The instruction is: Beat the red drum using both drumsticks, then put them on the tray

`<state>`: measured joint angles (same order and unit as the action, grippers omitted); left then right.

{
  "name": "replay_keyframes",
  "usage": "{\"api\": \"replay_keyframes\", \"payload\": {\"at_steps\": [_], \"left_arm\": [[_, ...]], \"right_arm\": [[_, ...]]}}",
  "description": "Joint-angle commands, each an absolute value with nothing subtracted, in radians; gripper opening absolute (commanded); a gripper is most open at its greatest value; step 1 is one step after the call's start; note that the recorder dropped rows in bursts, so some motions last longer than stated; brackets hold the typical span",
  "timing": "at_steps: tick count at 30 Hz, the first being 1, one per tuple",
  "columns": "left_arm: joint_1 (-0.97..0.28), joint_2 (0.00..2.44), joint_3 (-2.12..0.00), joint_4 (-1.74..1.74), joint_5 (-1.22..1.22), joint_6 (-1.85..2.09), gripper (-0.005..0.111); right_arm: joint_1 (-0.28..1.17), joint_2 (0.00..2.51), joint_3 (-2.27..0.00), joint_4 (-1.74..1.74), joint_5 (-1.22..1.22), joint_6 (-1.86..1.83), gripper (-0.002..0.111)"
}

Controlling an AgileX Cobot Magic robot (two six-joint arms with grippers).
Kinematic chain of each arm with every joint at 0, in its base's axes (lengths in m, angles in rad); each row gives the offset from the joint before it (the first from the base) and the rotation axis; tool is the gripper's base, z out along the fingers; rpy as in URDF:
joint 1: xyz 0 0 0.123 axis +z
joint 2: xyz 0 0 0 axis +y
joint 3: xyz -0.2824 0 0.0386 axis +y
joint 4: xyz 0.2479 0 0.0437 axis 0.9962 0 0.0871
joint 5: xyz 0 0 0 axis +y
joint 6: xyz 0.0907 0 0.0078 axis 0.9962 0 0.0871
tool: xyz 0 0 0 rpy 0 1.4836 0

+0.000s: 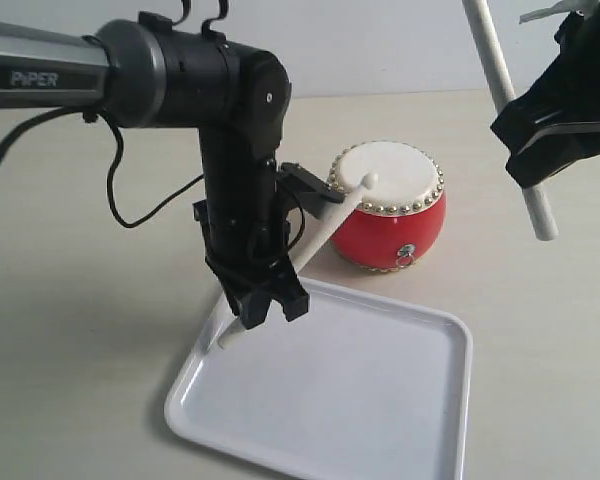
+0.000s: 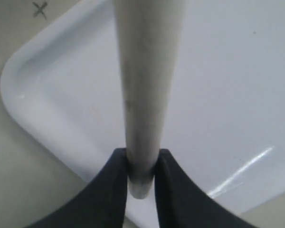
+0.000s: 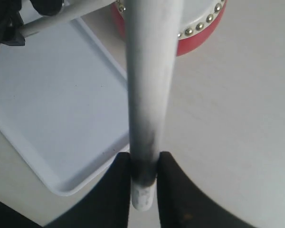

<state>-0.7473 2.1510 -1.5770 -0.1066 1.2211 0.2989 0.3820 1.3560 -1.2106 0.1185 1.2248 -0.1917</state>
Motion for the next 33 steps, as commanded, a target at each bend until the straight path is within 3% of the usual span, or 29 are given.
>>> {"api": "replay_keyframes", "payload": {"at_steps": [1, 8, 19, 26, 33], "left_arm": [[-0.750, 2.137, -1.590, -0.082, 1.221, 0.280, 0.000], [-0.750, 1.952, -1.588, -0.080, 1.221, 0.253, 0.000], [-0.737, 1.556, -1.324, -0.063, 1.221, 0.237, 0.000], [-0.737, 1.557, -1.282, 0.000, 1.221, 0.256, 0.000], [-0.748, 1.821, -1.391, -0.067, 1.221, 0.294, 0.000]], "right_arm": [[0.383, 1.349, -1.211, 0.114, 1.221, -0.188, 0.000], [0.383, 1.413, -1.211, 0.121, 1.221, -0.188, 0.000], [0.383, 1.904, -1.144, 0.119, 1.221, -0.198, 0.000], [0.383, 1.763, -1.181, 0.136, 1.221, -0.225, 0.000], [0.383, 1.510, -1.188, 0.118, 1.221, -0.215, 0.000]]}}
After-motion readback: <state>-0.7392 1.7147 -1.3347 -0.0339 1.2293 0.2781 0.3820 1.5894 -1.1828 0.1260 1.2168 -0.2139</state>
